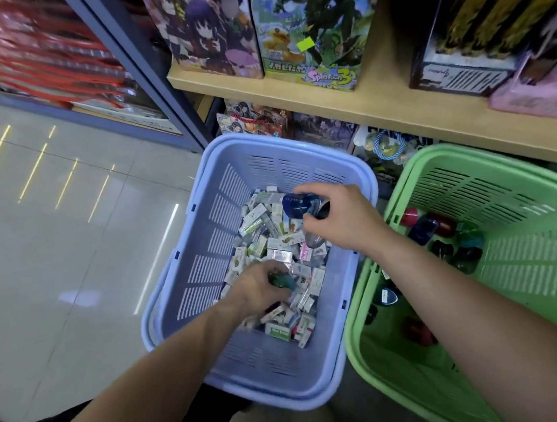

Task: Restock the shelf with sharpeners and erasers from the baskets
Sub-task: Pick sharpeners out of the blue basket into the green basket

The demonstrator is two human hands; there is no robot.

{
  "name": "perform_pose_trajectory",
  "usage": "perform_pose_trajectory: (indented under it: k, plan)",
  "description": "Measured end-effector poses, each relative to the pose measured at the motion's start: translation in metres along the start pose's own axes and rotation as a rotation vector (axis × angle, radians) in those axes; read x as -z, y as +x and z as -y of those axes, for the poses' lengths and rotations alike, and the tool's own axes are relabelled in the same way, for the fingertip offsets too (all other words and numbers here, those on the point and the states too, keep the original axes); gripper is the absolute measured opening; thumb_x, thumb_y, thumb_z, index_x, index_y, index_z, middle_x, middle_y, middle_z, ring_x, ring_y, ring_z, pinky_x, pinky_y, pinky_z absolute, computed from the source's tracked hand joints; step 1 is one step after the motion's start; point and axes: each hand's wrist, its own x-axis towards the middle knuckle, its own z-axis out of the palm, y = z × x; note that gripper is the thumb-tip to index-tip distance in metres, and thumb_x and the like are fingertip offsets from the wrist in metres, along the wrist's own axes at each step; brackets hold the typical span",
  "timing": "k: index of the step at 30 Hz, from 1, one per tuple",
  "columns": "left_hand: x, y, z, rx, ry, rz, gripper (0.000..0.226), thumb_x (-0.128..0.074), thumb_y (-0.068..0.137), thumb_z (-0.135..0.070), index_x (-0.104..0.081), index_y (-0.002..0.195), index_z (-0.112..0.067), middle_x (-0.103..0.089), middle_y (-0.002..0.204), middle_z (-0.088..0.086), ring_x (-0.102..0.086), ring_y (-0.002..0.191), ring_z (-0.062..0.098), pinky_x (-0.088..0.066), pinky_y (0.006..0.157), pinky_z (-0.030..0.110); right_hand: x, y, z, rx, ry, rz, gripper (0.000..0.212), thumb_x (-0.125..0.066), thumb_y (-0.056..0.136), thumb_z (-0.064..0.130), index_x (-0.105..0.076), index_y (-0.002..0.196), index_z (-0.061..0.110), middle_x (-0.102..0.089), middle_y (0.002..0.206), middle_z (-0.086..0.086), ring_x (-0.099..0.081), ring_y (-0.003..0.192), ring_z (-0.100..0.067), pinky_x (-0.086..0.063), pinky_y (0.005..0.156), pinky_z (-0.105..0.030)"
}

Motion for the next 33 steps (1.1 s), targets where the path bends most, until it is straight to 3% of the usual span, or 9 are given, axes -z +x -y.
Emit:
perform_pose_trajectory:
  k: [5,9,14,20,23,25,27,30,33]
  plan:
    - [0.043,-0.044,-0.058,-0.146,-0.111,-0.126,0.039,-0.079,0.084,-0.017,-0.064,0.117,-0.030,-0.068,0.110,-0.003,-0.070,0.084,0.018,-0.059,0.065,0.024,0.032,-0.023,0.015,-0.049,0.089,-0.078,0.047,-0.071,0.086,0.015,-0.066,0.132,0.025,-0.064,0.128,0.010,-0.054,0.113,0.002,-0.038,0.101,-0.020]
    - [0.032,-0.072,-0.120,-0.312,-0.207,-0.200,0.036,-0.081,0.078,-0.027,-0.066,0.110,-0.036,-0.069,0.102,-0.015,-0.071,0.090,0.018,-0.060,0.083,0.040,0.084,-0.057,-0.002,-0.113,0.104,-0.253,0.047,-0.073,0.079,0.012,-0.071,0.122,0.029,-0.070,0.110,0.014,-0.064,0.101,0.002,-0.041,0.083,-0.004]
    - [-0.042,-0.071,-0.184,-0.482,-0.110,-0.035,0.040,-0.081,0.078,-0.025,-0.064,0.114,-0.032,-0.070,0.111,-0.007,-0.069,0.088,0.013,-0.055,0.080,0.026,0.140,-0.112,-0.066,-0.312,0.012,-0.355,0.046,-0.075,0.079,0.008,-0.071,0.123,0.020,-0.068,0.104,0.009,-0.066,0.103,-0.010,-0.040,0.078,-0.012]
    - [-0.135,-0.022,-0.184,-0.266,0.048,0.009,0.060,-0.075,0.087,-0.006,-0.055,0.141,-0.021,-0.068,0.120,0.004,-0.069,0.107,0.028,-0.053,0.083,0.025,0.116,-0.137,-0.154,-0.527,-0.015,-0.152,0.051,-0.073,0.088,0.006,-0.061,0.136,0.019,-0.068,0.105,0.000,-0.066,0.078,-0.010,-0.048,0.053,-0.010]
    - [-0.151,-0.007,-0.185,-0.122,0.006,0.037,0.073,-0.071,0.093,-0.009,-0.035,0.155,-0.025,-0.064,0.133,0.014,-0.067,0.112,0.033,-0.055,0.086,0.035,0.101,-0.137,-0.174,-0.537,-0.021,-0.098,0.051,-0.066,0.094,0.007,-0.056,0.140,0.025,-0.068,0.101,-0.001,-0.071,0.088,-0.025,-0.060,0.071,-0.032]
    - [-0.151,-0.008,-0.188,-0.133,0.061,0.048,0.072,-0.068,0.096,-0.013,-0.032,0.157,-0.024,-0.064,0.131,0.020,-0.071,0.100,0.027,-0.056,0.081,0.030,0.099,-0.136,-0.179,-0.520,-0.024,-0.092,0.049,-0.064,0.096,0.012,-0.056,0.142,0.028,-0.067,0.103,0.003,-0.068,0.078,-0.016,-0.057,0.066,-0.030]
    - [-0.142,-0.016,-0.193,-0.242,0.184,0.045,0.061,-0.067,0.097,-0.020,-0.041,0.152,-0.024,-0.065,0.131,0.020,-0.070,0.079,0.013,-0.057,0.072,0.023,0.100,-0.133,-0.176,-0.508,-0.013,-0.117,0.044,-0.064,0.096,0.015,-0.058,0.138,0.027,-0.065,0.106,0.003,-0.062,0.072,-0.010,-0.050,0.065,-0.024]
    - [-0.111,-0.041,-0.197,-0.396,0.367,0.071,0.044,-0.066,0.096,-0.027,-0.057,0.138,-0.025,-0.064,0.132,0.004,-0.067,0.105,0.017,-0.056,0.090,0.034,0.106,-0.125,-0.153,-0.458,-0.019,-0.188,0.033,-0.065,0.095,0.016,-0.066,0.128,0.024,-0.069,0.116,0.002,-0.064,0.093,-0.014,-0.051,0.092,-0.032]
    - [-0.059,-0.077,-0.189,-0.472,0.435,0.027,0.034,-0.066,0.093,-0.028,-0.063,0.127,-0.027,-0.066,0.123,-0.007,-0.066,0.103,0.011,-0.053,0.088,0.027,0.109,-0.112,-0.104,-0.295,-0.007,-0.217,0.028,-0.065,0.095,0.018,-0.068,0.123,0.021,-0.070,0.107,0.008,-0.065,0.093,-0.010,-0.048,0.086,-0.026]
